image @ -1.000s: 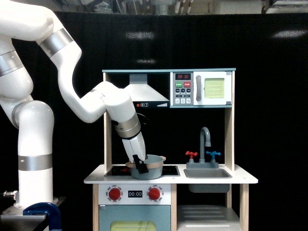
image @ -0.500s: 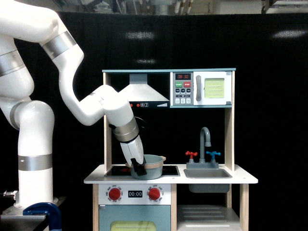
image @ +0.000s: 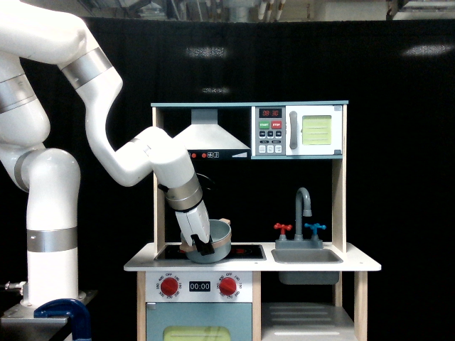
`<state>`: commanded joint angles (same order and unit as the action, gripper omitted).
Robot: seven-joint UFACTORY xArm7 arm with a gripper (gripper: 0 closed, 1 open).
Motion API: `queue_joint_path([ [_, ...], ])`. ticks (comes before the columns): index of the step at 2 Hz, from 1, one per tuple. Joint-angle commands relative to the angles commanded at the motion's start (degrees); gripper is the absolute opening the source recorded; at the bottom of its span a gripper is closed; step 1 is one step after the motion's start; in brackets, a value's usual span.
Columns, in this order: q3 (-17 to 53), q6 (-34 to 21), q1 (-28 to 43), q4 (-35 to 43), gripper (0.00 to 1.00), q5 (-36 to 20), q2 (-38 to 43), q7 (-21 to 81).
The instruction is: Put the bowl inside the kitchen cabinet
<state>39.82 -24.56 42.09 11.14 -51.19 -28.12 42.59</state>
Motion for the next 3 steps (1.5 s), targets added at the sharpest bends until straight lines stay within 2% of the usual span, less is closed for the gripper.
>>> queue_joint_path([
  [1,27.22,-36.86,-10.68,28.59,0.00,6.35,27.75,22.89],
  [2,17.23,-44.29,-22.18,35.41,0.00,-7.24,45.54,33.59],
  [3,2.66,-42.60,-31.25,42.46,0.00,-18.93,59.02,38.08],
])
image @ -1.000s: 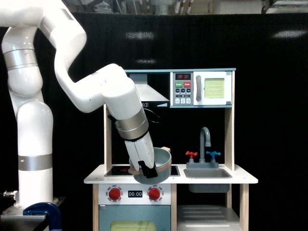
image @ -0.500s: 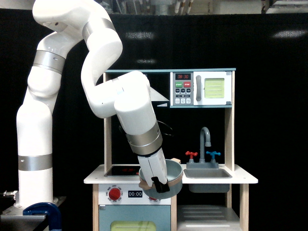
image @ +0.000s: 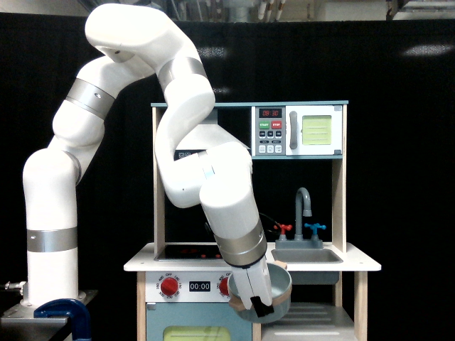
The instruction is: Put the bowl inside the kitchen cabinet
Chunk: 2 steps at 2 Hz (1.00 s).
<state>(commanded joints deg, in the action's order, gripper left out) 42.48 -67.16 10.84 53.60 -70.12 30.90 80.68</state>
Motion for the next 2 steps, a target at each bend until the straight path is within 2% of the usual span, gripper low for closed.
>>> queue_joint_path([
  [1,-12.92,6.62,-2.60,8.42,0.00,-8.01,8.84,-2.49],
  [2,-22.36,15.06,0.08,13.63,0.00,-13.24,12.64,-7.16],
])
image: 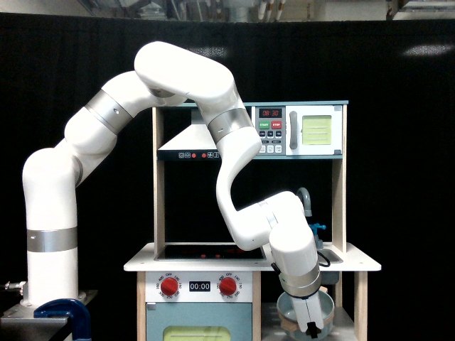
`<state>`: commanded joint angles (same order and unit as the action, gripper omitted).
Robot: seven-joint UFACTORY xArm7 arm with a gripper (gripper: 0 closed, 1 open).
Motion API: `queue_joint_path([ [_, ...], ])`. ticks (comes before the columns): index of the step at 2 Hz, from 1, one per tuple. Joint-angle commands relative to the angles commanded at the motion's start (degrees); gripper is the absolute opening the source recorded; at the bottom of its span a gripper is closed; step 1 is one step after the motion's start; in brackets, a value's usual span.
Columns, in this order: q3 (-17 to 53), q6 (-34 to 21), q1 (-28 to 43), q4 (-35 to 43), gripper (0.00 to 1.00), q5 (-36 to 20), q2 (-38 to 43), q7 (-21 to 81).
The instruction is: Put the bowl inside the kitchen cabinet
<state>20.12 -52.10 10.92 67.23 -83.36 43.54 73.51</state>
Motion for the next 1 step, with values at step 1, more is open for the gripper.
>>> queue_joint_path([
  [1,-5.92,5.23,-0.17,1.23,0.00,-2.91,2.06,0.41],
])
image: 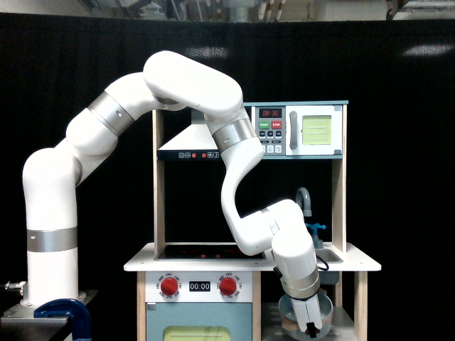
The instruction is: Put the bowl inside the kitchen cabinet
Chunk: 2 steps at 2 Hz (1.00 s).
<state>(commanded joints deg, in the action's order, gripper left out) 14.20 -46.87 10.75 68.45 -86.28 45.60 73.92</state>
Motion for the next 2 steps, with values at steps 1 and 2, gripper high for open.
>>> queue_joint_path([
  [1,-4.15,3.49,-0.85,0.59,0.00,-1.08,0.85,0.25],
  [2,-7.09,6.01,-1.49,-0.01,1.00,-1.49,0.29,0.27],
])
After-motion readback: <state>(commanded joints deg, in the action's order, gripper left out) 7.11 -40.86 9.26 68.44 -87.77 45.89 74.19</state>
